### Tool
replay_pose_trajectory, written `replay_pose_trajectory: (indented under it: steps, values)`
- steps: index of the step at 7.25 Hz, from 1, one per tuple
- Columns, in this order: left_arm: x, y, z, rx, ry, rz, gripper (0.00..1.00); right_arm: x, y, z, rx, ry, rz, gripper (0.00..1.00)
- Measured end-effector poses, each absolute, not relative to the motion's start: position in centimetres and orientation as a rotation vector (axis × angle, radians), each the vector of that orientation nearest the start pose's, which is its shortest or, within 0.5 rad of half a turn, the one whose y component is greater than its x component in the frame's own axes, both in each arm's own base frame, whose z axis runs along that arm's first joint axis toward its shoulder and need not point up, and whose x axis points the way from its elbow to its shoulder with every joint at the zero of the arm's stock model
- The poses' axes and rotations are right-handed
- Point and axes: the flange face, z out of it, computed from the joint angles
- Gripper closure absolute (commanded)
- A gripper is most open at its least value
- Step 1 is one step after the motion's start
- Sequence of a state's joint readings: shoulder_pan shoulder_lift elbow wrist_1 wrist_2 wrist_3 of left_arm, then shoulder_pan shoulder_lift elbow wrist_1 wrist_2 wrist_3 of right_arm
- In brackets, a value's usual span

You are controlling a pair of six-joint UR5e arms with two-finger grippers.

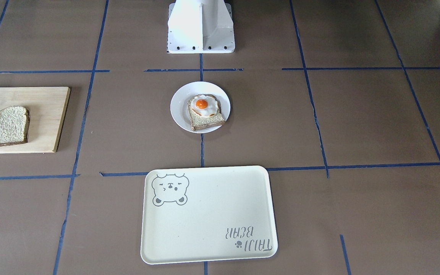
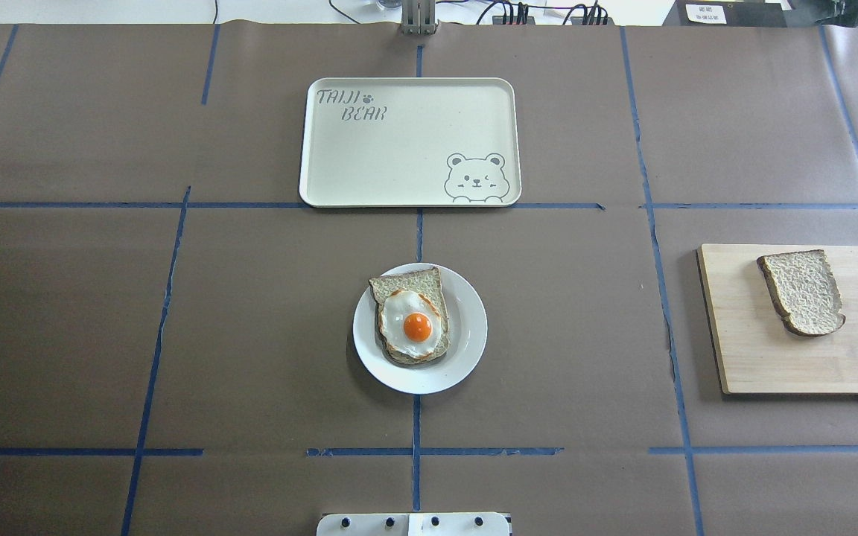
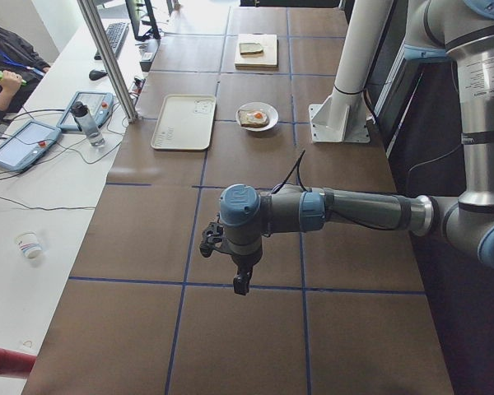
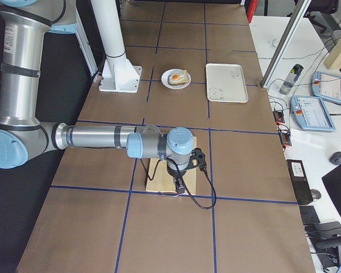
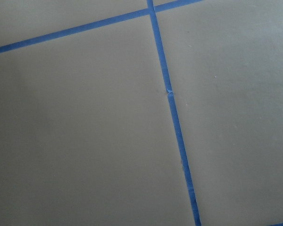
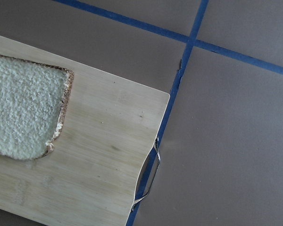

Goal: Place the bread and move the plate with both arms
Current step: 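Lower the right gripper toward the bread slice on the bamboo board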

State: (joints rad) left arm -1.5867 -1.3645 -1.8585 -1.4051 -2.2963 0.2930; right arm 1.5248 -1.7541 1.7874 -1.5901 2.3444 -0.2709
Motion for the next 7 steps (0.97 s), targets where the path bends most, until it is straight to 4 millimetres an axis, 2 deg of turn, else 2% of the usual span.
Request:
replay_pose_trajectory:
  steps: [2,4,5,7]
  values:
    - [-7.3,-39.6,62.9,0.032,0.732,0.235,0.0,4.3,-42.0,63.3,0.121,-0.784,-0.299,0.0]
    - [-7.3,-39.6,62.9,0.032,0.733,0.234,0.0,3.4,-42.4,63.1,0.137,-0.865,-0.193,0.01]
    - [-7.3,-39.6,62.9,0.032,0.734,0.234,0.0,1.9,-42.7,63.6,0.148,-0.898,-0.139,0.01]
    - [-7.3,-39.6,62.9,0.031,0.735,0.235,0.0,-3.3,-43.1,64.4,0.158,-0.951,-0.052,0.04]
